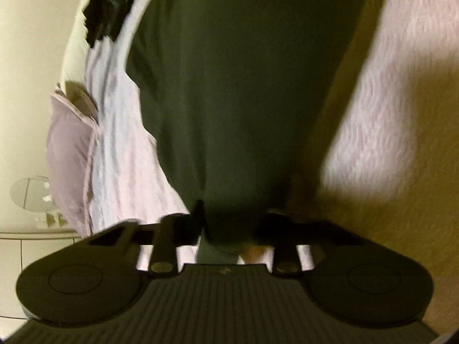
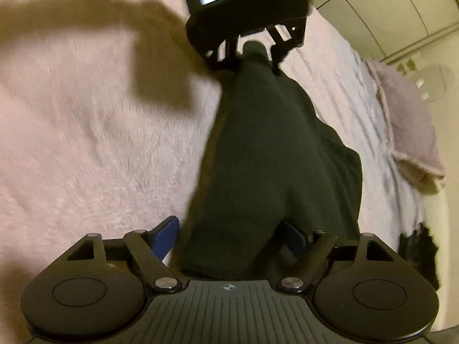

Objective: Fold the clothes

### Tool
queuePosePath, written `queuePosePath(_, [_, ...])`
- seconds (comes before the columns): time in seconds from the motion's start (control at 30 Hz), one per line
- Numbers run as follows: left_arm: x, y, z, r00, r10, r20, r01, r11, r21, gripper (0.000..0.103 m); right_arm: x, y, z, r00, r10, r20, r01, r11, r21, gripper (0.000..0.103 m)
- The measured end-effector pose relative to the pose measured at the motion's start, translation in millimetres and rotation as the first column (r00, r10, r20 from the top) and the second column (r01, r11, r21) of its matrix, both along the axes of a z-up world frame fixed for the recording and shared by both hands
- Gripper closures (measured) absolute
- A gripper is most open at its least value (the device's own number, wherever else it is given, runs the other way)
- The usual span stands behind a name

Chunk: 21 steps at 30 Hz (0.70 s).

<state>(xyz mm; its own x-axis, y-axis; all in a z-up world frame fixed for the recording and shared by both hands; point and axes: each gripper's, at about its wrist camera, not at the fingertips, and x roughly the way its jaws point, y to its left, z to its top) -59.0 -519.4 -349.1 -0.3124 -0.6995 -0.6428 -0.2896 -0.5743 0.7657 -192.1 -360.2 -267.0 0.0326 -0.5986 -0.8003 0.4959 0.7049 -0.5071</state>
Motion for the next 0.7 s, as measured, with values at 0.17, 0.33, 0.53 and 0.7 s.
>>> queuePosePath(0.17, [0.4, 1.1, 23.1, 0.998, 0.059, -0.036, -0.056, 0.996, 0.07, 0.092, -9.3, -5.4, -6.5, 1.0, 0.002, -0.029, -0.002, 1.0, 0.006, 0.08])
queuePosePath(0.33, [6.4, 55.8, 80.3, 0.993, 0.087, -0.077, -0.074, 0.984, 0.161, 0.093, -62.0, -1.5, 49.0, 0.999, 0.024, 0.034, -0.027, 0.997, 0.075, 0.084])
queuePosePath(0.53, [12.8, 166.5, 104.1, 0.985, 0.149, -0.089, -0.113, 0.939, 0.324, 0.092, -103.1, 44.5, 50.1, 0.996, 0.065, -0.061, -0.057, 0.991, 0.123, 0.084])
queuePosePath(0.7, [23.1, 211.3, 97.2, 0.979, 0.19, -0.077, -0.145, 0.908, 0.394, 0.09, -109.3, 67.5, 28.8, 0.989, 0.048, -0.139, -0.026, 0.987, 0.158, 0.065])
